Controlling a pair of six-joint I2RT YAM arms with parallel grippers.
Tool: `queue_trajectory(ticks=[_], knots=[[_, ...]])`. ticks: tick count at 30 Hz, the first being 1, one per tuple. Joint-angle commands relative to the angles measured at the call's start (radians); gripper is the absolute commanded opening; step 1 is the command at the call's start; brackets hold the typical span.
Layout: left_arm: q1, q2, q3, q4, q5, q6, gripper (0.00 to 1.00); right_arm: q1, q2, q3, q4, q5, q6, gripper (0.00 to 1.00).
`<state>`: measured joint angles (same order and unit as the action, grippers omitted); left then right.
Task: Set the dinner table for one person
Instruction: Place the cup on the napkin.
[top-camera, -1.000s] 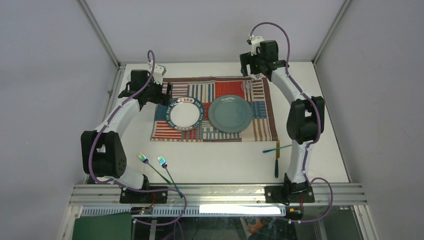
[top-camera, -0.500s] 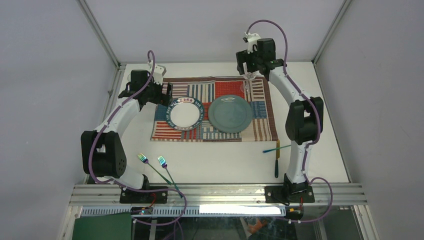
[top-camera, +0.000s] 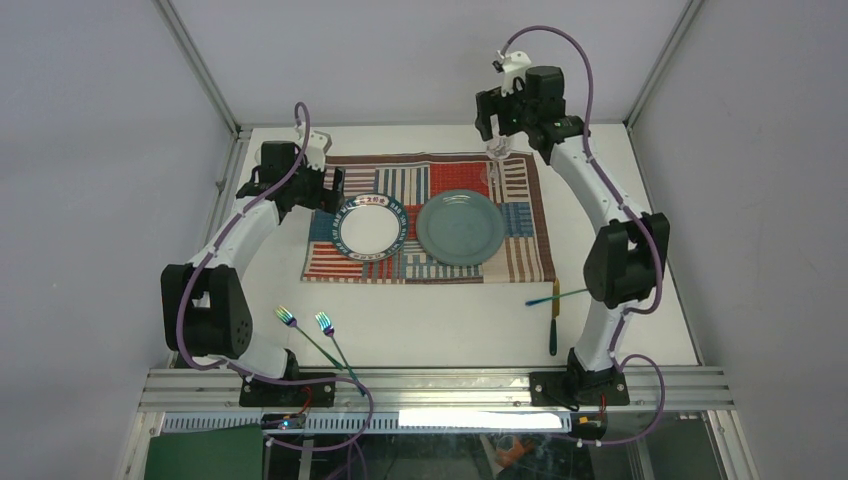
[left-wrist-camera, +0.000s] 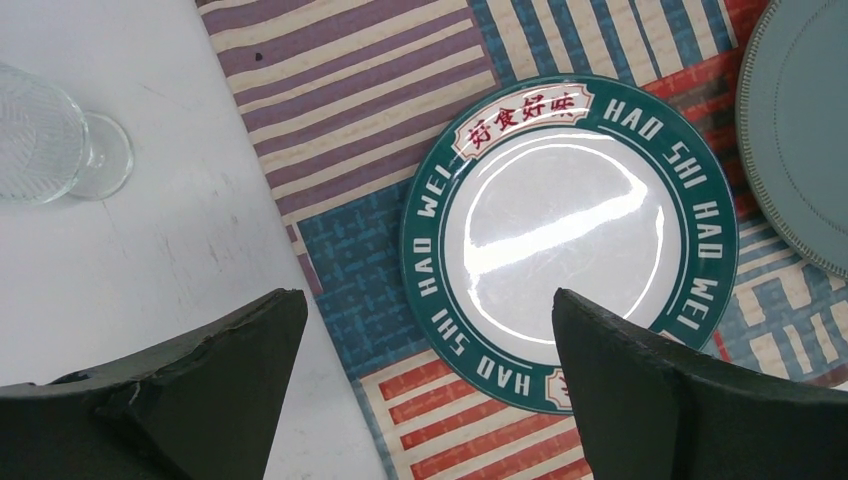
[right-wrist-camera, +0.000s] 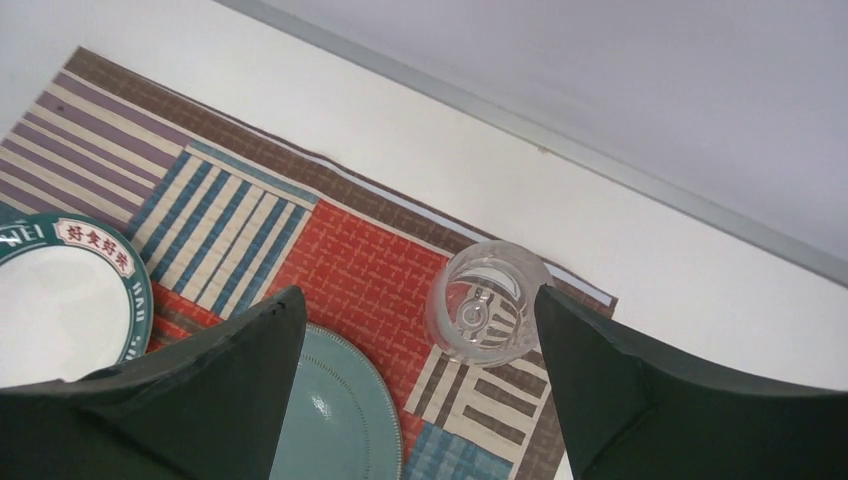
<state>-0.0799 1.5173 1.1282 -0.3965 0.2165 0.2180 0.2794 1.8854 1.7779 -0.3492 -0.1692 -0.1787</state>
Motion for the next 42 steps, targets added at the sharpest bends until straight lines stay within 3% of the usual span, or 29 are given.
queue_trajectory(ticks=[1, 4, 7, 12, 14, 16, 18, 23, 29, 42], knots=[[-0.013, -0.053, 0.036, 0.048, -0.08, -0.005, 0.98, 0.007, -0.146, -0.008, 0.083, -0.021, -0.018, 0.88], [-0.009, -0.027, 0.134, 0.005, -0.17, 0.022, 0.92, 0.004, -0.201, -0.036, 0.066, 0.05, -0.043, 0.88], [0.014, 0.062, 0.293, -0.102, -0.184, 0.036, 0.71, -0.009, -0.302, -0.159, 0.102, 0.1, -0.079, 0.88], [0.065, 0.406, 0.784, -0.483, -0.164, 0.122, 0.53, -0.035, -0.468, -0.376, 0.155, 0.148, -0.117, 0.88], [0.089, 0.53, 1.005, -0.631, -0.114, 0.135, 0.53, -0.049, -0.523, -0.444, 0.161, 0.166, -0.128, 0.88], [0.101, 0.633, 1.181, -0.763, -0.109, 0.159, 0.62, -0.066, -0.575, -0.501, 0.169, 0.183, -0.134, 0.88], [0.105, 0.697, 1.294, -0.838, -0.14, 0.184, 0.61, -0.086, -0.623, -0.547, 0.17, 0.18, -0.131, 0.88], [0.126, 0.666, 1.233, -0.84, -0.164, 0.217, 0.68, -0.107, -0.718, -0.648, 0.171, 0.187, -0.133, 0.88], [0.164, 0.625, 1.136, -0.796, -0.158, 0.222, 0.66, -0.111, -0.746, -0.702, 0.176, 0.168, -0.106, 0.88], [0.222, 0.665, 1.135, -0.738, -0.152, 0.248, 0.66, -0.11, -0.755, -0.717, 0.182, 0.133, -0.069, 0.88]])
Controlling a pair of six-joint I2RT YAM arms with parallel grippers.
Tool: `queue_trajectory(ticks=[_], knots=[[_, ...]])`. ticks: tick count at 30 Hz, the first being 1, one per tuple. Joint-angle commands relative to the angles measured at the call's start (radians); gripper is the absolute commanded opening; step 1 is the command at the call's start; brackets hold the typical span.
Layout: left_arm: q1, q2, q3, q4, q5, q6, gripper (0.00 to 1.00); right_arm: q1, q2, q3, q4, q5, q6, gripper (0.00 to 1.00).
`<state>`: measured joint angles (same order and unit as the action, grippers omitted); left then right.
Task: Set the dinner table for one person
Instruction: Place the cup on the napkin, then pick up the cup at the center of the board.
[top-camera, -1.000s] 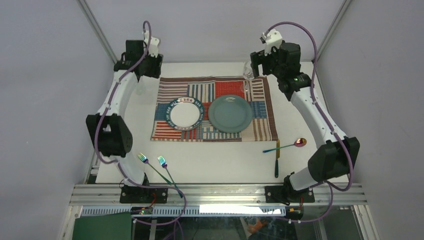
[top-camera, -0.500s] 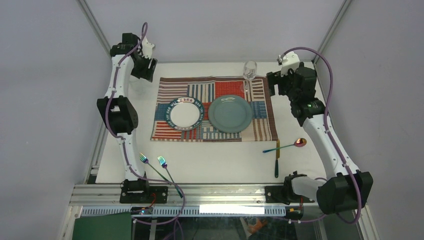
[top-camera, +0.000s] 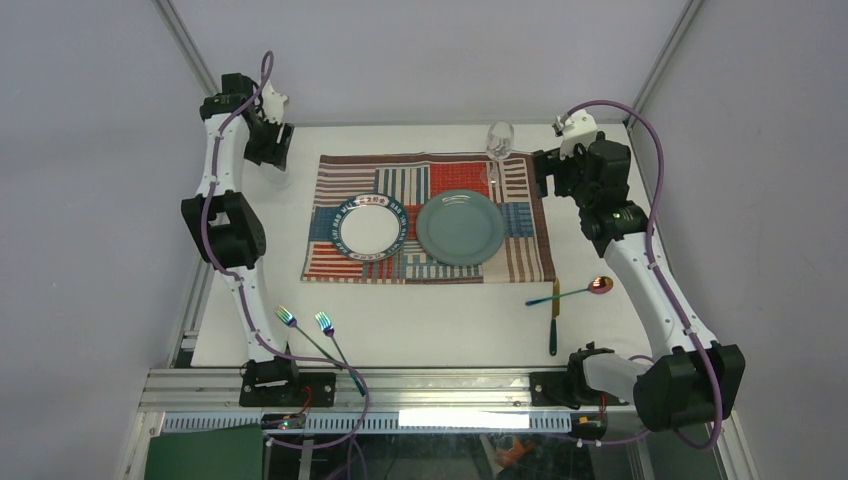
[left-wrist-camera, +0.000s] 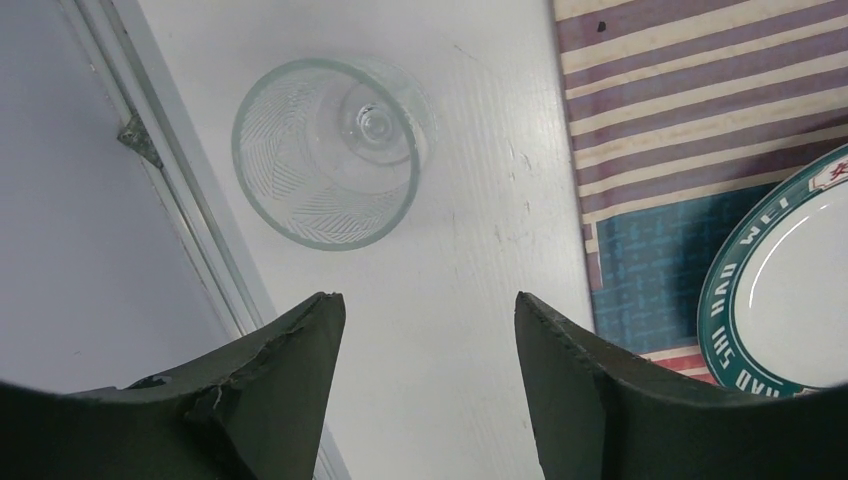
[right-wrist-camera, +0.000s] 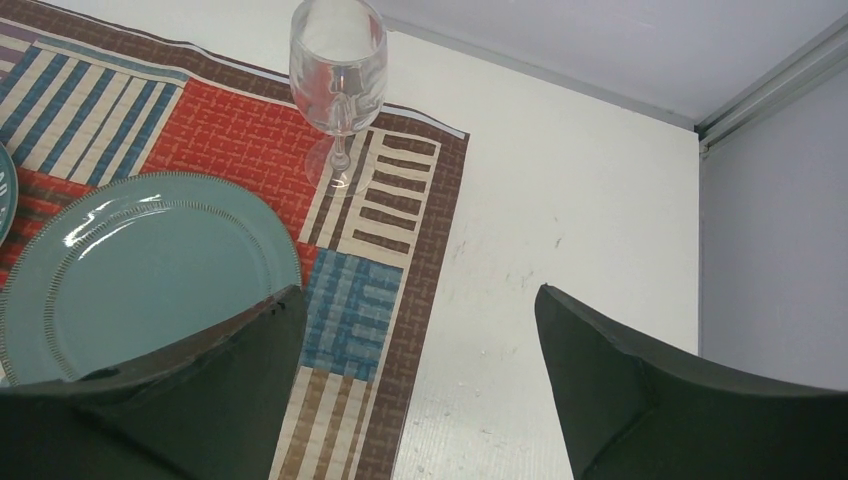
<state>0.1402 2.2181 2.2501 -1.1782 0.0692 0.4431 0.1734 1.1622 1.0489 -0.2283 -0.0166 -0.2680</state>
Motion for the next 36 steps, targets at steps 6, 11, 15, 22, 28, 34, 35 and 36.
queue_trajectory(ticks=[6, 11, 15, 22, 28, 34, 35, 36], knots=[[0.008, -0.014, 0.009, 0.095, 0.013, 0.026, 0.65, -0.005, -0.043, 0.006, 0.059, -0.015, 0.013, 0.88], [0.009, 0.019, 0.011, 0.117, 0.006, 0.024, 0.65, -0.005, -0.05, -0.004, 0.059, 0.001, 0.004, 0.88], [0.014, 0.04, 0.002, 0.136, 0.009, 0.029, 0.65, -0.005, -0.056, -0.015, 0.058, -0.002, 0.0, 0.88], [0.014, 0.08, 0.007, 0.161, 0.048, 0.024, 0.65, -0.005, -0.062, -0.021, 0.061, 0.017, -0.009, 0.88], [0.012, 0.097, -0.001, 0.161, 0.087, 0.022, 0.63, -0.005, -0.061, -0.034, 0.072, 0.02, -0.009, 0.87], [0.006, 0.063, -0.031, 0.16, 0.081, 0.033, 0.47, -0.005, -0.057, -0.047, 0.083, 0.017, -0.004, 0.87], [0.006, 0.06, -0.035, 0.161, 0.074, 0.034, 0.36, -0.004, -0.056, -0.05, 0.085, 0.016, -0.001, 0.87], [0.007, 0.057, -0.036, 0.161, 0.064, 0.033, 0.22, -0.004, -0.055, -0.051, 0.087, 0.013, 0.0, 0.87]])
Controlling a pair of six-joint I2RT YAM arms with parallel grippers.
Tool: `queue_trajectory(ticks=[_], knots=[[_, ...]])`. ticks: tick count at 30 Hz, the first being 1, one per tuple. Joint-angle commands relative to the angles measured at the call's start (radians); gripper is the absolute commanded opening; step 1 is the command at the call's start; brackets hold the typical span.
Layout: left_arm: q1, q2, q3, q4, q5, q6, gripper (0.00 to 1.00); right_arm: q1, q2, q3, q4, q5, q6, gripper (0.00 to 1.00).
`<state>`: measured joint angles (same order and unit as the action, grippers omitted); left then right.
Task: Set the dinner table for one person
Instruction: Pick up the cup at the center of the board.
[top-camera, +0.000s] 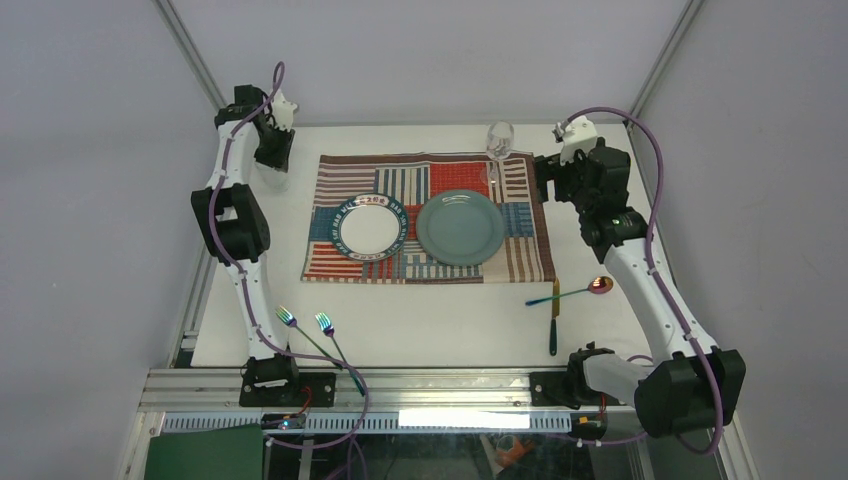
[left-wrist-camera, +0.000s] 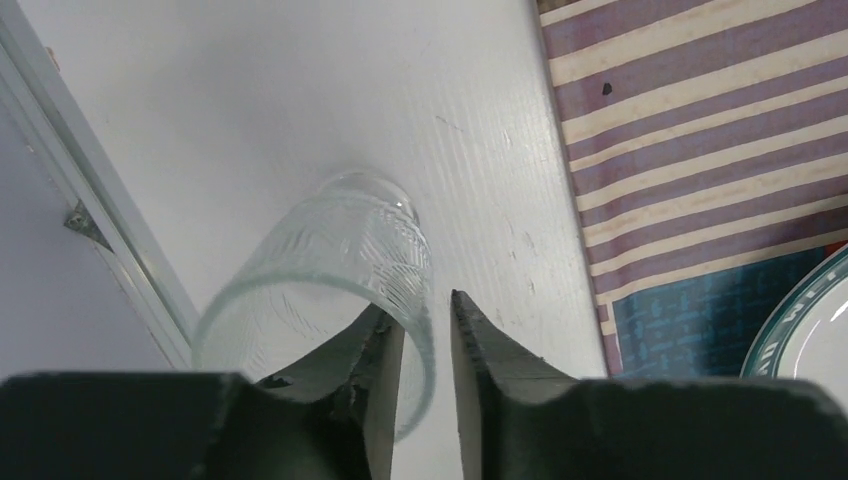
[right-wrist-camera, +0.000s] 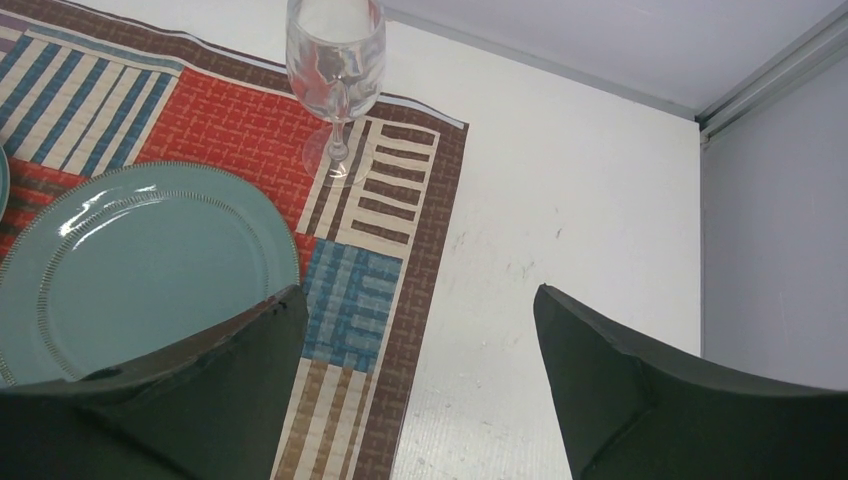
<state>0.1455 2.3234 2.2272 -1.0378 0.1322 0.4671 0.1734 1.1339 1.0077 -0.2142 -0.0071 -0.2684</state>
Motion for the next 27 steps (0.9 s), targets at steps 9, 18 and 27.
queue_trajectory(ticks=[9, 18, 27], knots=[[0.0, -0.062, -0.01, 0.035, -0.072, -0.008, 0.0, -0.005, -0.026, -0.017, 0.076, -0.007, 0.005, 0.86], [-0.083, -0.173, 0.013, 0.023, -0.112, 0.013, 0.0, -0.005, -0.021, -0.022, 0.081, -0.014, 0.012, 0.85], [-0.195, -0.238, -0.004, 0.027, 0.051, -0.071, 0.0, -0.005, -0.021, -0.032, 0.077, -0.01, 0.009, 0.84]])
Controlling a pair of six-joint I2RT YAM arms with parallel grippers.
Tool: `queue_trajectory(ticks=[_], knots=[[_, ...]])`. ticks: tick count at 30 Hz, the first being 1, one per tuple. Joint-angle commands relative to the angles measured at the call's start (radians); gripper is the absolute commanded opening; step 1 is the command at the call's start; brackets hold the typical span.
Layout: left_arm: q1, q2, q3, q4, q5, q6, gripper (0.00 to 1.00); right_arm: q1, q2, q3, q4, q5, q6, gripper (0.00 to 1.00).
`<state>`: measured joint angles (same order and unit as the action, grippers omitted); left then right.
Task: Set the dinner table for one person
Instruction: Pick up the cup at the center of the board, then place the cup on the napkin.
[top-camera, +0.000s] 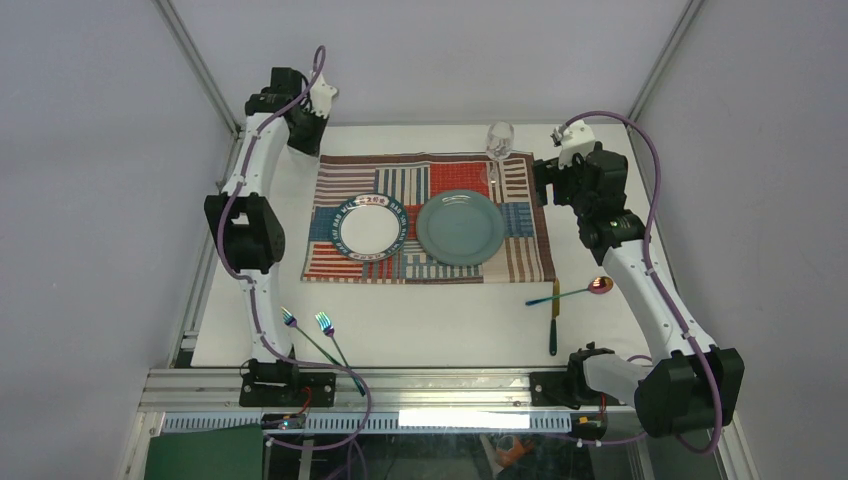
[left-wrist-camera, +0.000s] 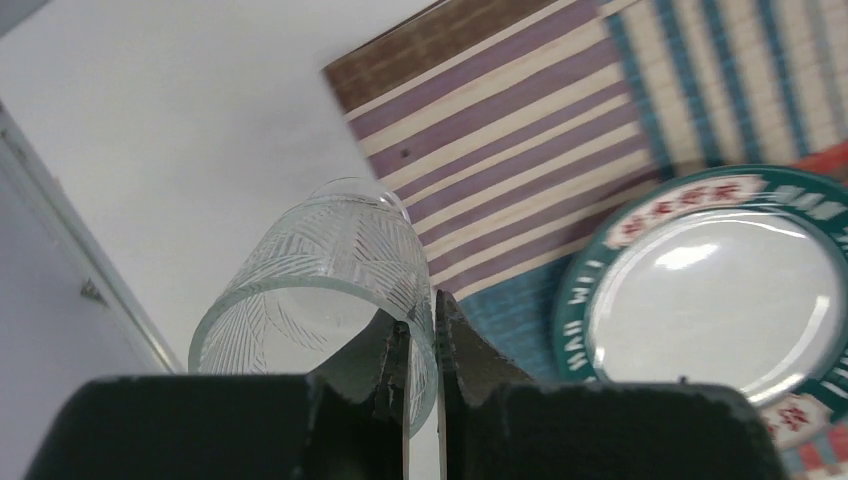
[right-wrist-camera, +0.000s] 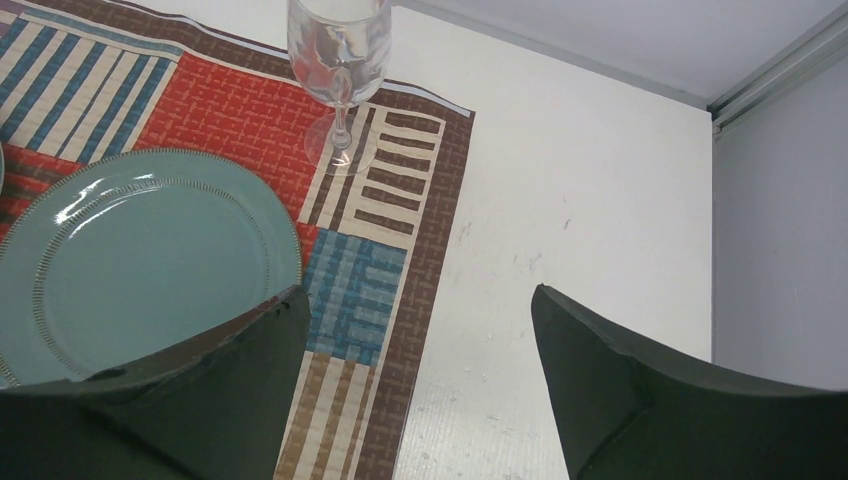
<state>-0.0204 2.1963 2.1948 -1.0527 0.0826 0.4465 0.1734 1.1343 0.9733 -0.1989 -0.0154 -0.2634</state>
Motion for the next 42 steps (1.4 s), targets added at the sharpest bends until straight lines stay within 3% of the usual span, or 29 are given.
queue_trajectory(ticks=[1, 15, 28, 42], knots=[[-0.031, -0.105, 0.036, 0.042, 0.124, -0.068, 0.0, -0.005, -0.022, 0.001, 0.062, 0.001, 0.002, 0.84], [-0.072, 0.041, 0.077, 0.076, 0.191, -0.129, 0.0, -0.005, -0.029, -0.008, 0.067, 0.001, -0.002, 0.84], [-0.165, 0.114, 0.137, 0.11, 0.129, -0.114, 0.0, -0.004, -0.031, -0.016, 0.076, 0.013, -0.011, 0.84], [-0.18, 0.154, 0.141, 0.122, 0.073, -0.11, 0.0, -0.005, -0.041, -0.025, 0.076, 0.015, -0.011, 0.83]])
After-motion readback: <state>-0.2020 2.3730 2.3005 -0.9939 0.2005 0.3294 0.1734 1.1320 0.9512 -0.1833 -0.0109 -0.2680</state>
